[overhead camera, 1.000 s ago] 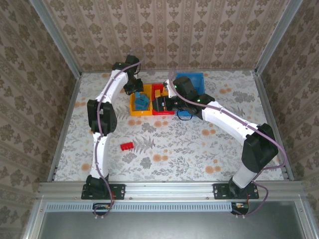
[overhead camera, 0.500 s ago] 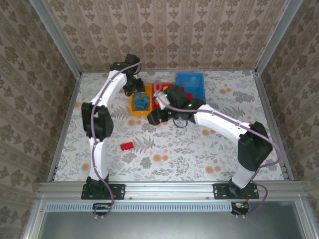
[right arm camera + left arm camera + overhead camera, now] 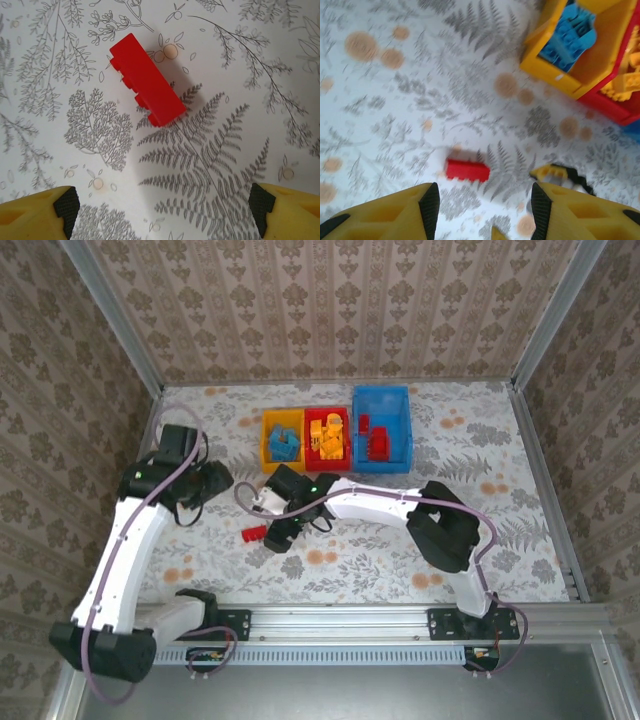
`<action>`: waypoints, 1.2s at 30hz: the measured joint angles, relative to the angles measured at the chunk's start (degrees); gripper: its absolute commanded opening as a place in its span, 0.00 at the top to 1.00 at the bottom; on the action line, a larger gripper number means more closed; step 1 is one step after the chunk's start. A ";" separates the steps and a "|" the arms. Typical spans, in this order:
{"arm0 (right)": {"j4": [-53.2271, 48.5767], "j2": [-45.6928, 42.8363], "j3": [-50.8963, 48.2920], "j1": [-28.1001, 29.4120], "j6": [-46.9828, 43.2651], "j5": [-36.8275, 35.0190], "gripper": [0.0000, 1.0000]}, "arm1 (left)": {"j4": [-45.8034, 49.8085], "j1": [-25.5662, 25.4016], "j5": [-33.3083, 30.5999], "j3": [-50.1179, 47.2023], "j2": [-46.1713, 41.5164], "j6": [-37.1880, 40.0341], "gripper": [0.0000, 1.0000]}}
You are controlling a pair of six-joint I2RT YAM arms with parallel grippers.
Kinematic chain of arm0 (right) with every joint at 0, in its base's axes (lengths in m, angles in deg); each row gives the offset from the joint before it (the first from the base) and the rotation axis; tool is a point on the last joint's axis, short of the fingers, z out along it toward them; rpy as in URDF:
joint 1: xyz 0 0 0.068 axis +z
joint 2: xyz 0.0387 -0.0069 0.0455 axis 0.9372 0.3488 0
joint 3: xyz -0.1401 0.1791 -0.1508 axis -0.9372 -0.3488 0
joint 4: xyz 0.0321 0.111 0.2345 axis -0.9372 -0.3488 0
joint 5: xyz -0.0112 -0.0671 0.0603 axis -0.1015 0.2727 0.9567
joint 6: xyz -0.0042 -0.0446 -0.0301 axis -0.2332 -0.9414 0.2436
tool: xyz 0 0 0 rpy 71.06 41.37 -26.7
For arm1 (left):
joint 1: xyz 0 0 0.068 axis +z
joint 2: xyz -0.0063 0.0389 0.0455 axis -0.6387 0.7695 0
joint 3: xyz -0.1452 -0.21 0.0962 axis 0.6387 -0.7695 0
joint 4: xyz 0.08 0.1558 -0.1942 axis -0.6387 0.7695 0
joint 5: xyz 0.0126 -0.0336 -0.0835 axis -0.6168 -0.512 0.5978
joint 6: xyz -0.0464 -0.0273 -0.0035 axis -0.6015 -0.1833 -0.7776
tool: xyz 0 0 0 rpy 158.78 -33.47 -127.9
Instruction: Sort the legos into containers by color
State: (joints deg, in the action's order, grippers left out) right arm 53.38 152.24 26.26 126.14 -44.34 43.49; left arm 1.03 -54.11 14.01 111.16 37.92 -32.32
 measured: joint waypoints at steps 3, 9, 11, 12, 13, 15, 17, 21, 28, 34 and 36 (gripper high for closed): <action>-0.70 3.50 3.54 1.07 -1.16 -1.64 0.08 | 2.27 0.26 0.22 -2.14 -5.53 -1.03 0.46; -2.78 11.10 11.45 2.62 -2.34 -5.79 0.09 | 9.03 0.39 0.59 -2.73 -13.25 -2.12 0.46; -3.34 13.09 13.62 2.95 -2.34 -7.21 0.09 | 11.93 0.87 0.90 -2.38 -13.66 -2.01 0.46; -3.80 14.03 14.80 3.06 -2.34 -7.67 0.10 | 12.96 1.07 0.92 -2.29 -13.57 -1.81 0.46; -4.15 14.82 15.80 3.17 -2.34 -8.20 0.11 | 13.77 1.18 1.01 -2.29 -13.44 -1.57 0.46; -4.68 16.48 17.99 3.37 -2.34 -8.92 0.16 | 15.30 1.44 1.27 -2.29 -12.87 -0.94 0.46; -5.49 17.66 19.65 3.52 -2.29 -9.51 0.22 | 16.41 1.68 1.36 -2.29 -11.96 -0.57 0.45; -6.43 18.34 20.68 4.11 -2.01 -9.97 0.48 | 17.00 2.40 1.53 -3.02 -9.70 -0.55 0.42; -7.06 18.34 20.94 5.09 -1.20 -10.27 0.79 | 14.47 2.73 2.38 -5.27 -8.92 -0.61 0.38; -6.95 17.25 19.63 4.98 -0.07 -10.36 0.87 | 11.26 2.89 2.64 -4.11 -6.56 -0.59 0.38; -6.84 15.15 17.11 4.55 1.16 -10.32 0.88 | 9.94 2.89 2.97 -3.72 -5.16 -0.61 0.39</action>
State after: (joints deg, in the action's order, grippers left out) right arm 46.54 167.39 43.37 130.68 -43.18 33.17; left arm 10.98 -51.22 16.99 107.45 32.76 -32.93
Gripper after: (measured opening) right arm 0.252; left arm 0.614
